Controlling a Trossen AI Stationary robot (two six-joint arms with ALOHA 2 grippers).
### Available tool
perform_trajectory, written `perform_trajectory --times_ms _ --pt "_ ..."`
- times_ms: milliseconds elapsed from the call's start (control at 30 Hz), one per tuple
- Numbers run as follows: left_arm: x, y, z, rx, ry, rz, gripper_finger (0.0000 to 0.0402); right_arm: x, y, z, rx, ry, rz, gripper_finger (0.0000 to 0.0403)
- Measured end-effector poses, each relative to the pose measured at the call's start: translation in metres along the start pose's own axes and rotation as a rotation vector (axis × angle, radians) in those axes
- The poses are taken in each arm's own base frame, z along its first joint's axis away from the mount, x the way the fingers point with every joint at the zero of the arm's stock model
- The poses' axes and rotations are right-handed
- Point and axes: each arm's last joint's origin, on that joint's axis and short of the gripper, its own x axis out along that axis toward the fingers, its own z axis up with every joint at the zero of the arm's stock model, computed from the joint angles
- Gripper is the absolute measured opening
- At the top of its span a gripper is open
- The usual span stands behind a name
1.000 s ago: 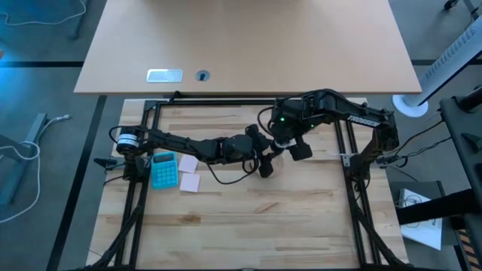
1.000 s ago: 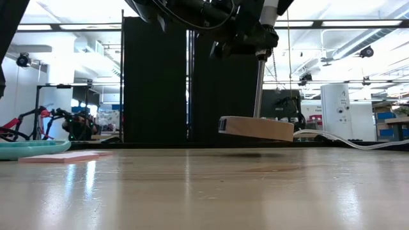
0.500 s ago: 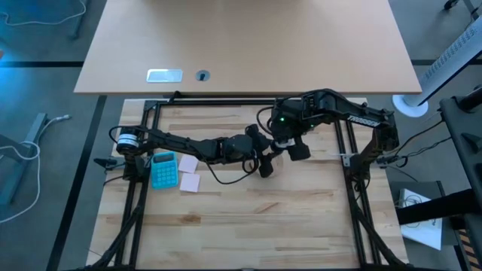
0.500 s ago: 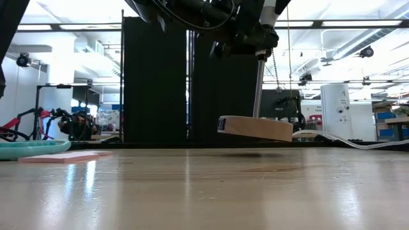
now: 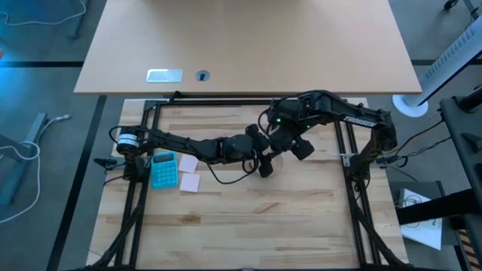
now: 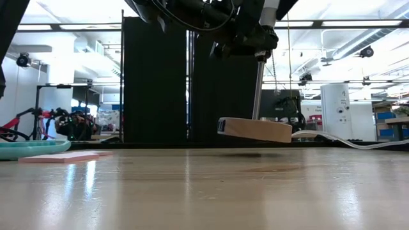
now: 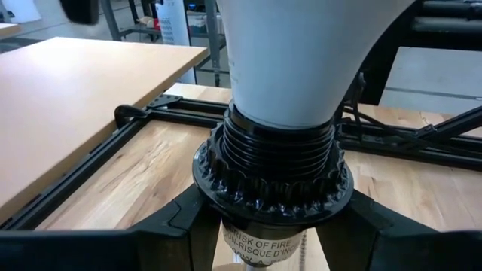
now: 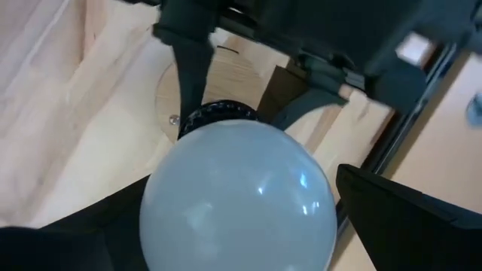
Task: Screw lightbulb
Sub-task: Remove the lightbulb from the lamp
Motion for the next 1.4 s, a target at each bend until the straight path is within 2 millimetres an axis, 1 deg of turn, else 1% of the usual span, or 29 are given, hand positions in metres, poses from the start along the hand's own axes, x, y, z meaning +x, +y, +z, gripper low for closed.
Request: perform_trajectory --times_ms 167,233,367,500,667,767,900,967,1167,1267,1400 --pt "0.000 -0.001 0.000 -0.003 -0.002 -0.004 0.0171 -0.002 0.003 -0.002 0.159 0.018 0.015 0.0360" --pt "0.000 0.000 0.000 -0.003 -0.001 -0.006 0.0171 -0.003 0.004 -0.002 0.256 0.000 0.041 0.0359" --pt "0.000 0.000 0.000 -0.006 -0.001 -0.004 0.0171 -0.008 0.006 -0.003 0.613 -0.023 0.079 0.0359" --pt "0.000 0.001 0.000 -0.002 -0.001 -0.003 0.0171 -0.010 0.006 -0.003 0.918 -0.020 0.082 0.0359" --pt "0.000 0.001 0.000 -0.003 -0.002 0.000 0.0171 -0.011 0.005 -0.004 1.268 -0.008 0.085 0.0359" --pt "0.000 0.001 0.000 -0.003 -0.001 0.000 0.0171 -0.011 0.005 -0.004 1.422 0.000 0.084 0.0359" --pt "0.000 0.001 0.000 -0.003 -0.001 0.001 0.0171 -0.010 0.005 -0.004 1.499 0.005 0.083 0.0357" --pt "0.000 0.001 0.000 -0.003 -0.002 0.002 0.0171 -0.010 0.005 -0.004 1.520 0.007 0.083 0.0347" --pt "0.000 0.001 0.000 -0.003 -0.001 0.003 0.0171 -0.010 0.005 -0.004 1.514 0.003 0.082 0.0289" --pt "0.000 0.001 0.000 -0.003 -0.002 0.007 0.0171 -0.010 0.005 -0.004 1.457 -0.001 0.081 0.0264" --pt "0.001 0.002 0.000 -0.007 -0.002 0.011 0.0171 -0.010 0.004 -0.004 1.240 -0.010 0.079 0.0251"
